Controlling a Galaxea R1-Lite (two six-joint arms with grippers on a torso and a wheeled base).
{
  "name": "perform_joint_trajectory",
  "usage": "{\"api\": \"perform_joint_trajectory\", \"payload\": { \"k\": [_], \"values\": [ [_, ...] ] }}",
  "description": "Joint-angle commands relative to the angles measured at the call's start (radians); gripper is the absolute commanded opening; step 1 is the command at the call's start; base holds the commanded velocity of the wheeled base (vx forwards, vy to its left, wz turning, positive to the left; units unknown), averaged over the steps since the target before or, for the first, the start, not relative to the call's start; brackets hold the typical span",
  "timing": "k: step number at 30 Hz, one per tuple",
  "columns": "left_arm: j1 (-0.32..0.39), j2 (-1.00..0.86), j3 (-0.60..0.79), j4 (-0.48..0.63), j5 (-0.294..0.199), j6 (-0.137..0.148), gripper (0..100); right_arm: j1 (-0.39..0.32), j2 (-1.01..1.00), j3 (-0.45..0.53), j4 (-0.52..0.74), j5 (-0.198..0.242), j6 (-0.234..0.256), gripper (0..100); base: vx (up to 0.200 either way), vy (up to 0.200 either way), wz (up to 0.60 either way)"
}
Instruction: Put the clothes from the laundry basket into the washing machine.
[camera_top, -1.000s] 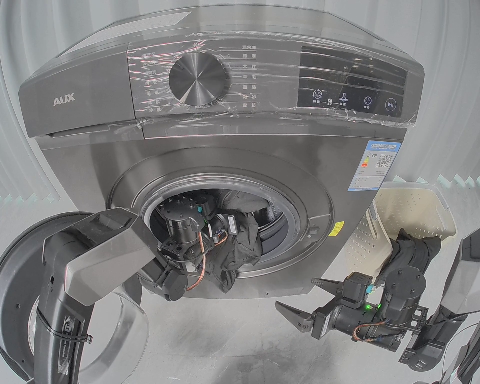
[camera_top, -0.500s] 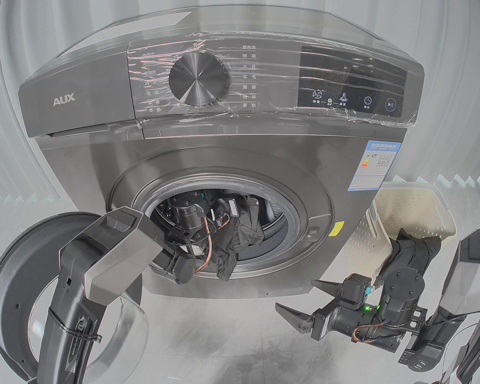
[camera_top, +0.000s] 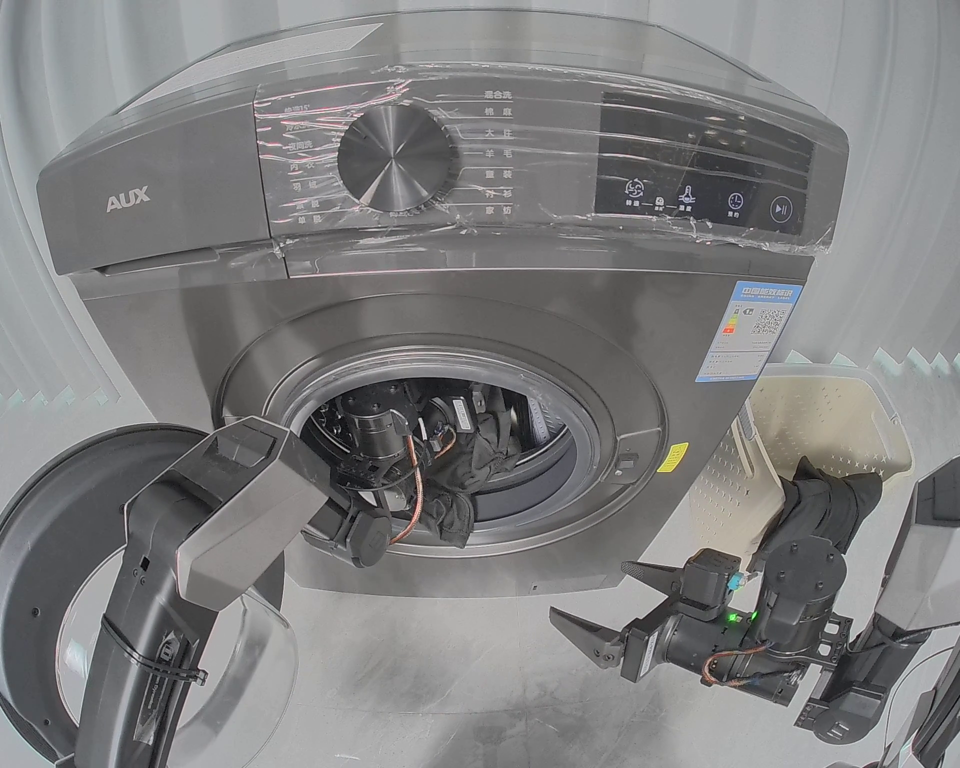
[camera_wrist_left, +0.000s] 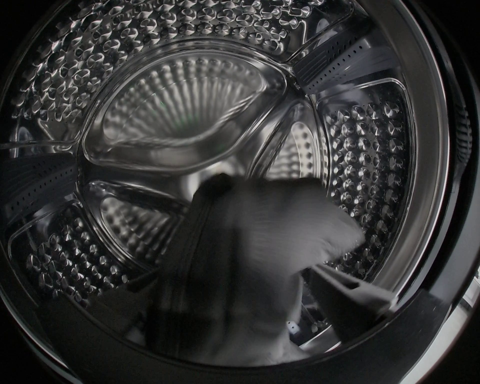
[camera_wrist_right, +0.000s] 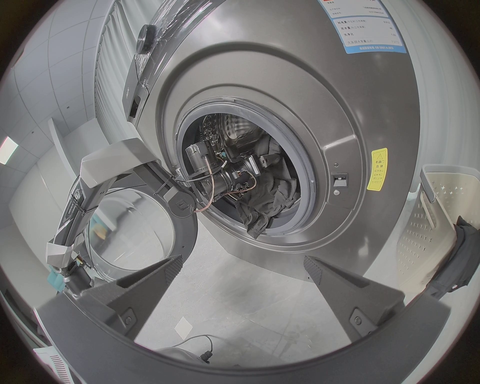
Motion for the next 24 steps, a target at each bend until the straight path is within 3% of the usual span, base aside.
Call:
{"api": "perform_joint_trajectory", "payload": {
  "k": [1,24],
  "values": [
    [-0.007,-0.041,0.068,0.008,-0.002,-0.001,100,0.0,0.003,0.0,0.0,0.0,0.0,100,0.0,0.0,0.0],
    [-0.046,-0.087,0.27,0.049,-0.022,0.019,100,0.0,0.007,0.0,0.0,0.0,0.0,100,0.0,0.0,0.0]
  ]
}}
